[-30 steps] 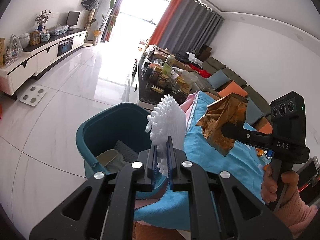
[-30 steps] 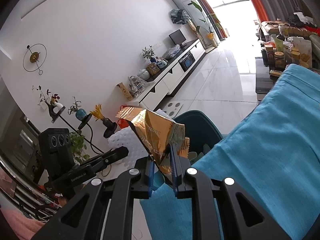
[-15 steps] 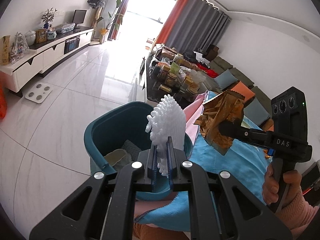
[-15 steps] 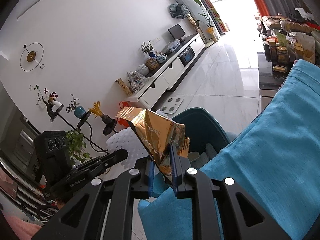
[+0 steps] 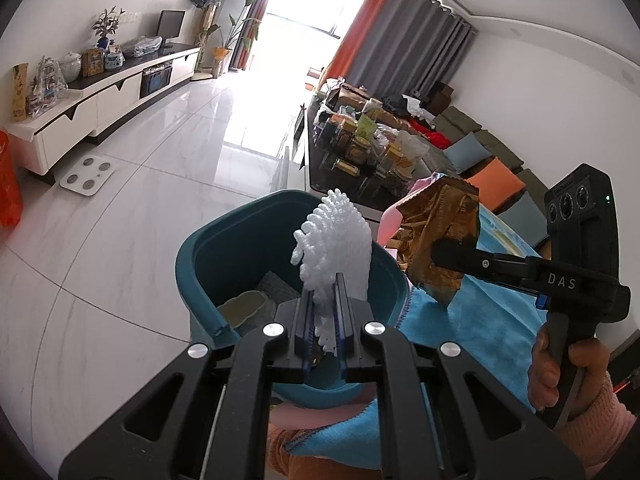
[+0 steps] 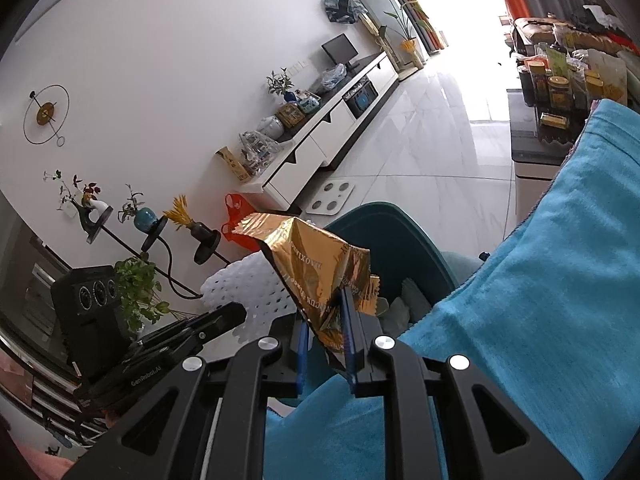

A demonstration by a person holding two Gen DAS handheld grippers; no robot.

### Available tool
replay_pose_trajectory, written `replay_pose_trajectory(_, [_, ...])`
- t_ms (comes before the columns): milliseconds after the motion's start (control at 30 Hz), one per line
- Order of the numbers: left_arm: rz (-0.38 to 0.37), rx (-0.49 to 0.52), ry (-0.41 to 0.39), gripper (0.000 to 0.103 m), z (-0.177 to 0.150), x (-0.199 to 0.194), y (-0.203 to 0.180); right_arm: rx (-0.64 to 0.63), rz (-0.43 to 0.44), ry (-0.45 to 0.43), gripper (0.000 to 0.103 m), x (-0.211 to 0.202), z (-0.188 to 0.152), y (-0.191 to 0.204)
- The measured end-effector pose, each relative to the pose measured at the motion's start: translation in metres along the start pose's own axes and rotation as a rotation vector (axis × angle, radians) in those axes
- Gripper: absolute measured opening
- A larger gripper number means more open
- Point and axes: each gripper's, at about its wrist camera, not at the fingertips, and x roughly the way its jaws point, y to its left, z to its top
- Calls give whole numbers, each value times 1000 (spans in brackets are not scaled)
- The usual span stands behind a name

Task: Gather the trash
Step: 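Carry the foam net and gold wrapper over the teal bin with both tools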

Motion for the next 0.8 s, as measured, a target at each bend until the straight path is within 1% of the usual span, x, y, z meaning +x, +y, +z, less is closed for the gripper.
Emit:
replay_pose_trajectory(467, [45,-15,28,10,-2,25,5,6,-35,45,15,25,8,-1])
replay_pose_trajectory(700, [71,-37,50,10,-2,42,8,0,-72,78,15,40,11,5])
replay_pose_trajectory(800, [75,-45,63,10,-1,49,8,1,-93,93,17,46,13,5])
